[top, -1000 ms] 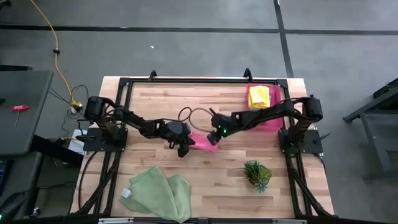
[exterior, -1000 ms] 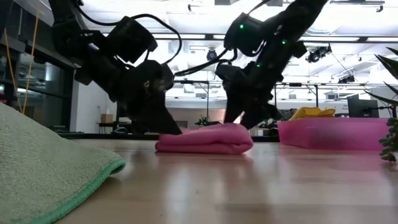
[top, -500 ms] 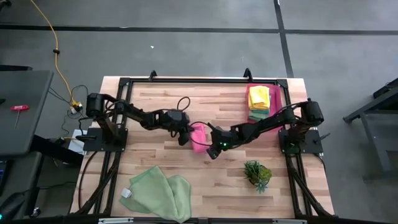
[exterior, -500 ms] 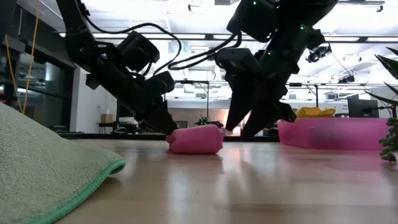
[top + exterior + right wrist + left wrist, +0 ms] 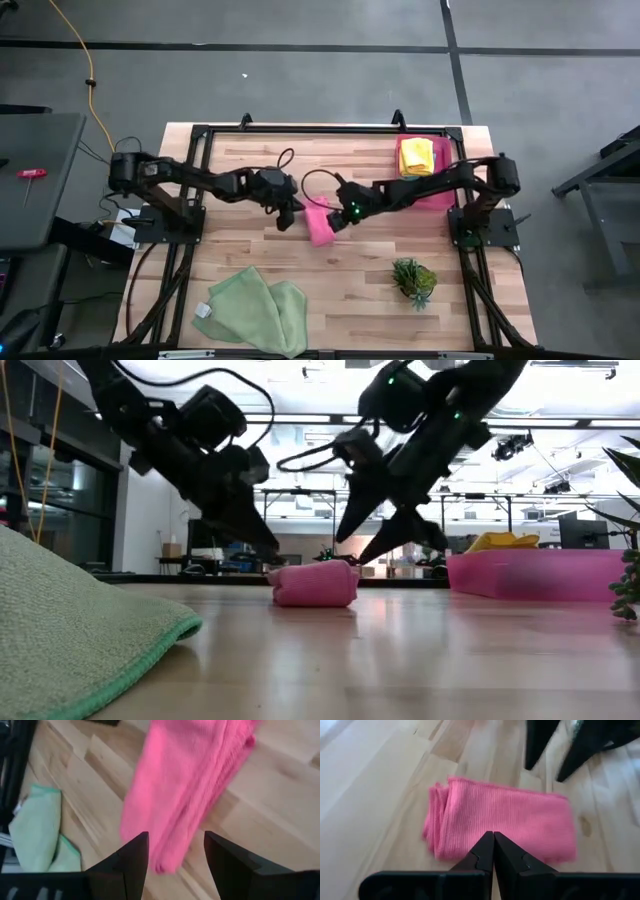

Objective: Fold microfiber towels
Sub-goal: Put the folded pink microfiber cloth into the red bin

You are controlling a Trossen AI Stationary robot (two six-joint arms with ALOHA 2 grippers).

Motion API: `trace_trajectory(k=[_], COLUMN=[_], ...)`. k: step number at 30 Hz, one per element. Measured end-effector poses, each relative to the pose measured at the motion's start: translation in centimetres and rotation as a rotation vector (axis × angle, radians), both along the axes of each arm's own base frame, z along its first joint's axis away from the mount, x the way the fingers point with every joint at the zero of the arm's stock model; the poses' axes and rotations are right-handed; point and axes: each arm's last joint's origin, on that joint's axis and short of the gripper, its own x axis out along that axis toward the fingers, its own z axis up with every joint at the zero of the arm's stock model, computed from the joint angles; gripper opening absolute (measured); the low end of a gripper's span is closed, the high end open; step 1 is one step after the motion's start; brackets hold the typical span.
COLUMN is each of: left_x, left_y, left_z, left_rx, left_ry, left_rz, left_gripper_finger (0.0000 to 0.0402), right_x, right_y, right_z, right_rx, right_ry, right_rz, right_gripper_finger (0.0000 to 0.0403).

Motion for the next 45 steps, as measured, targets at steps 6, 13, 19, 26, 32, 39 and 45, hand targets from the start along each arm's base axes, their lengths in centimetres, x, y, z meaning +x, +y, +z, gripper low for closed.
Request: trace_trajectory(k=[6, 13, 19, 26, 32, 39, 45], left_x=[-0.5, -0.2, 0.8, 1.8, 2.4, 2.5, 2.5], left_y=[-1.2, -3.1, -4.6, -5.4, -5.4, -5.3, -5.7], left_z=[0.5, -1.2, -3.2, -5.2, -5.8, -5.8, -5.8], left_rx=[0.002, -0.032, -0.066, -0.111, -0.119, -0.117, -0.115], left_ry=[0.059, 0.091, 0.113, 0.092, 0.039, 0.023, 0.029], left_rz=[0.015, 0.028, 0.009, 0.019, 0.032, 0.033, 0.024], left_gripper_finger=[0.0000, 0.0000, 0.0000, 0.0000, 0.0000, 0.0000, 0.0000], right_x=[0.8, 1.7, 2.2, 2.2, 2.3, 2.9, 3.0], right_y=[-1.6, -1.9, -1.8, -1.7, -1.2, -1.3, -1.4], right_z=[-1.9, -4.1, -4.1, -4.0, -4.4, -5.3, -5.3], right_rx=[0.019, 0.110, 0.144, 0.212, 0.240, 0.263, 0.252], right_ry=[-0.002, -0.012, -0.060, -0.053, -0.038, -0.071, -0.084], right_rz=[-0.036, -0.020, -0.008, -0.035, -0.078, -0.124, -0.156], right_gripper_finger=[0.0183, 0.0183, 0.0183, 0.0183, 0.0183, 0.0183, 0.0153])
